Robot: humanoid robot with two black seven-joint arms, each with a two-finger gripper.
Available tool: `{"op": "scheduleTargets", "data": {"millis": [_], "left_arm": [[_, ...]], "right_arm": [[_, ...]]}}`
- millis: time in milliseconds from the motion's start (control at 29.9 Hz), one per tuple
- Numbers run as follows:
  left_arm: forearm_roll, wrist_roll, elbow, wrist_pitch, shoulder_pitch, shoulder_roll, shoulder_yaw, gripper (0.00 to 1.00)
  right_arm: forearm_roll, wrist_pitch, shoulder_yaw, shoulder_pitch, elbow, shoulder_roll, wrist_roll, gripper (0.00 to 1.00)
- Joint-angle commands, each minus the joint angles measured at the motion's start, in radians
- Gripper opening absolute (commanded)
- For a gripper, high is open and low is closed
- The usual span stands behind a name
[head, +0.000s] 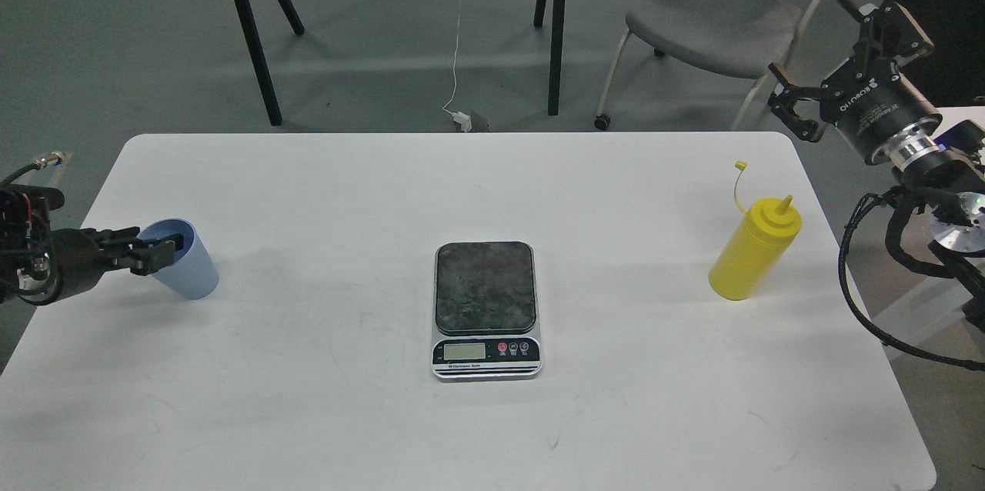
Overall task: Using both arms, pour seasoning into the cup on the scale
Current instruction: 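Close the left gripper around the side of the light blue cup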
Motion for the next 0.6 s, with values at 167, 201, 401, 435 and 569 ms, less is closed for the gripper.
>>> {"op": "scheduleTargets", "data": {"millis": [167,201,401,435,569], "left_arm": [[-0.016,0.0,0.035,0.035,-0.017,0.003,0.064,0.03],[-0.016,0.0,0.035,0.033,-0.02,0.003,0.063,0.02],[-0.048,0.0,0.022,0.015,-0.032,0.011,0.064,0.0],[-0.052,0.0,0.022,0.001,-0.039,0.012,0.064,0.0],[-0.051,0.0,0.021,-0.026,-0.049,0.017,0.064,0.0]], "right_arm": [[0.0,0.0,-0.002,-0.003,0.001,0.009,0.0,0.99],[0.0,0.0,-0.002,-0.006,0.001,0.014,0.0,0.99],[0.0,0.0,0.0,-0.008,0.0,0.014,0.0,0.99],[0.0,0.0,0.0,-0.008,0.0,0.014,0.002,0.99],[0.0,0.0,0.003,-0.011,-0.003,0.014,0.002,0.99]]}}
